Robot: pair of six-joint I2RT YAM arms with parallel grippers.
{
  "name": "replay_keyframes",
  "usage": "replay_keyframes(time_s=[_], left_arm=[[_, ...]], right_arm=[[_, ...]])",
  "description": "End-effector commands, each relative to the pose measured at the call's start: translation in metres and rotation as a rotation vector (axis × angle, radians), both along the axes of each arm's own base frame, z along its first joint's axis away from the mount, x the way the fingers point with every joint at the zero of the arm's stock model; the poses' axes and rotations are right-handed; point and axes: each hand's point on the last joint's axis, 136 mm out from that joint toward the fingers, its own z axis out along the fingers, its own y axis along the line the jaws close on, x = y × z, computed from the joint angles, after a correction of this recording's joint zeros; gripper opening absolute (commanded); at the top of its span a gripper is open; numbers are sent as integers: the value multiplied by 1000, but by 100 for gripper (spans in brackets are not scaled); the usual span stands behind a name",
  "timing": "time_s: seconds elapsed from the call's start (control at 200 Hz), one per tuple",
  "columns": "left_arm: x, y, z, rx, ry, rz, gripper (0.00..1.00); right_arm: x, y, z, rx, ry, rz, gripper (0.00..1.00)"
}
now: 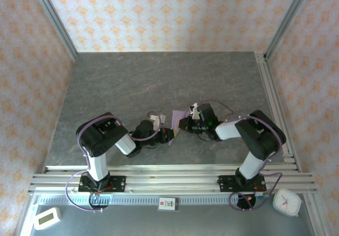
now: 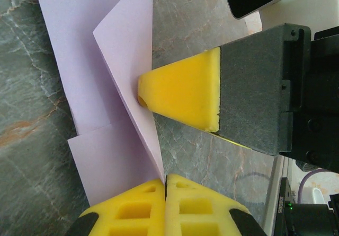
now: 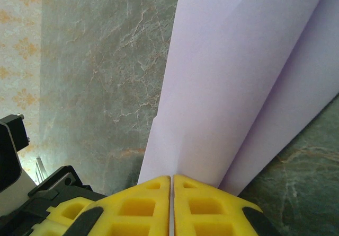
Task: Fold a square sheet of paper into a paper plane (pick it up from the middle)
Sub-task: Fold the wing for the fifth time at the center of the table.
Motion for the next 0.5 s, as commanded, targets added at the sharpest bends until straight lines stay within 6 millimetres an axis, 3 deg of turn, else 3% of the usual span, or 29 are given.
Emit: replay_keyframes(time_s=[0.0, 0.215, 0.495], left_arm=[[-3, 4, -17, 38, 40, -9, 0], [-4, 4, -19, 38, 44, -11, 0], [-3, 4, -17, 33, 41, -6, 0]], right_arm=[[8, 8, 20, 36, -42, 4, 9], [15, 16, 36, 47, -72, 20, 9], [14, 7, -6, -30, -13, -13, 7]])
